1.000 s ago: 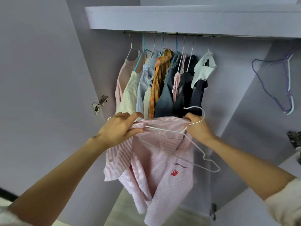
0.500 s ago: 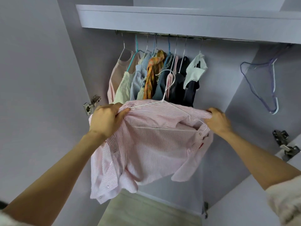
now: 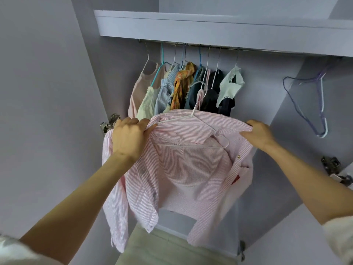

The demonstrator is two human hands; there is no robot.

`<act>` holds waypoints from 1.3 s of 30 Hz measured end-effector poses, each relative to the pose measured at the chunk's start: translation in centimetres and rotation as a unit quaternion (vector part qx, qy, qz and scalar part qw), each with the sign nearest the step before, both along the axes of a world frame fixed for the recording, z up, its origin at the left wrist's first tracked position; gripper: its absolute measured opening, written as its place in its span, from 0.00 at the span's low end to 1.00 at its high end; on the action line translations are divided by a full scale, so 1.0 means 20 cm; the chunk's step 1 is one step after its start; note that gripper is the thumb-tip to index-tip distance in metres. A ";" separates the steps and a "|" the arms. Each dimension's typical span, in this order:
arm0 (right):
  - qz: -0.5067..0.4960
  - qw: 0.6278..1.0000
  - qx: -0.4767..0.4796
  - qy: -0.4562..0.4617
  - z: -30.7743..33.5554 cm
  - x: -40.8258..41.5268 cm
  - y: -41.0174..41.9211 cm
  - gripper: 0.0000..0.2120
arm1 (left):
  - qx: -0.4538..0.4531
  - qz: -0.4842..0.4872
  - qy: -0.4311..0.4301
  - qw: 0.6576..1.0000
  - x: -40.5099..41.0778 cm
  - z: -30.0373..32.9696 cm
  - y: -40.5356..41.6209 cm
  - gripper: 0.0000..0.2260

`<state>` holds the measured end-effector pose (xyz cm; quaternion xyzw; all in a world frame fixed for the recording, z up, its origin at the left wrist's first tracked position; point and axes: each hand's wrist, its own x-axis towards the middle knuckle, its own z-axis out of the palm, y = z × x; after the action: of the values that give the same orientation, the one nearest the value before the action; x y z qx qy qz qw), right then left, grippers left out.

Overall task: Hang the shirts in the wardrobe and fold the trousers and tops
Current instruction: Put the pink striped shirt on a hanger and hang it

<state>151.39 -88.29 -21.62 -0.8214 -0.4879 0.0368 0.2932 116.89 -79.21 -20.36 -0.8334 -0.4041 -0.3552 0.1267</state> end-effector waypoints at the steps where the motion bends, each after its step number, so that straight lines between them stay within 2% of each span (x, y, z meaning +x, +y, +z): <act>1: -0.011 0.999 0.041 0.014 0.02 -0.02 0.00 0.07 | 0.000 0.004 0.001 1.000 0.01 -0.01 0.00 0.15; 3: -0.031 0.990 0.126 0.048 0.05 -0.07 -0.02 0.05 | -0.014 0.019 -0.007 1.000 0.01 -0.03 0.00 0.16; 4: -0.015 0.989 0.130 0.063 0.04 -0.11 -0.05 0.03 | -0.026 0.031 -0.021 0.999 0.02 -0.03 0.00 0.17; 5: 0.037 0.994 0.076 0.075 0.02 -0.16 -0.08 0.02 | -0.040 0.042 -0.041 0.997 0.02 -0.04 0.01 0.17; 6: 0.116 0.988 -0.043 0.092 0.00 -0.20 -0.11 0.04 | -0.055 0.049 -0.062 0.995 0.02 -0.04 0.02 0.17; 8: 0.232 0.915 -0.299 0.138 -0.05 -0.27 -0.18 0.08 | -0.074 0.037 -0.080 0.993 0.02 -0.04 0.03 0.17; 9: 0.243 0.895 -0.347 0.142 -0.07 -0.27 -0.19 0.10 | -0.075 0.021 -0.077 0.994 0.02 -0.04 0.03 0.17; 10: 0.230 0.909 -0.322 0.132 -0.09 -0.26 -0.19 0.11 | -0.075 0.004 -0.070 0.995 0.03 -0.04 0.02 0.16; 12: 0.136 0.977 -0.146 0.075 -0.09 -0.23 -0.15 0.08 | -0.076 -0.020 -0.059 0.995 0.02 -0.05 0.01 0.15; 13: 0.104 0.992 -0.058 0.041 -0.07 -0.23 -0.13 0.06 | -0.079 -0.026 -0.055 0.995 0.02 -0.06 0.00 0.14; 14: 0.109 0.994 0.004 0.021 -0.03 -0.26 -0.11 0.09 | -0.082 -0.032 -0.053 0.995 0.02 -0.06 0.00 0.13; 16: 0.200 0.979 0.038 0.018 0.03 -0.33 -0.05 0.18 | -0.083 -0.048 -0.046 0.994 0.04 -0.08 -0.01 0.12; 17: 0.238 0.969 0.044 0.046 0.05 -0.38 -0.03 0.18 | -0.082 -0.056 -0.040 0.994 0.04 -0.08 -0.02 0.12; 19: 0.273 0.950 0.073 0.130 0.09 -0.49 0.01 0.12 | -0.082 -0.069 -0.034 0.994 0.04 -0.08 -0.02 0.12; 21: 0.263 0.935 0.122 0.202 0.10 -0.56 0.04 0.08 | -0.091 -0.072 -0.030 0.993 0.03 -0.09 0.00 0.12; 23: 0.239 0.932 0.165 0.216 0.10 -0.60 0.06 0.09 | -0.119 -0.059 -0.007 0.991 0.01 -0.12 0.01 0.14; 27: 0.219 0.945 0.200 0.141 0.07 -0.65 0.07 0.11 | -0.176 0.035 0.041 0.983 0.00 -0.18 0.00 0.18; 32: 0.225 0.962 0.154 -0.027 0.02 -0.64 0.09 0.12 | -0.157 0.091 -0.016 0.983 -0.05 -0.09 0.05 0.07; 35: 0.225 0.971 0.042 -0.066 -0.06 -0.67 0.12 0.12 | -0.141 0.075 -0.016 0.987 -0.02 0.00 0.06 0.06; 36: 0.223 0.972 0.034 -0.066 -0.08 -0.68 0.12 0.12 | -0.137 0.064 -0.014 0.988 0.00 0.01 0.04 0.07; 38: 0.218 0.972 0.079 -0.044 -0.09 -0.68 0.12 0.12 | -0.147 0.020 0.045 0.988 0.02 0.01 -0.03 0.06; 39: 0.206 0.972 0.111 -0.023 -0.07 -0.66 0.12 0.12 | -0.182 -0.019 0.119 0.976 0.02 -0.01 -0.06 0.05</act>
<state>138.09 -85.86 -23.04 -0.6660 -0.6545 0.0238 0.3572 117.37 -80.34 -20.57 -0.8862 -0.4281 -0.1765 0.0132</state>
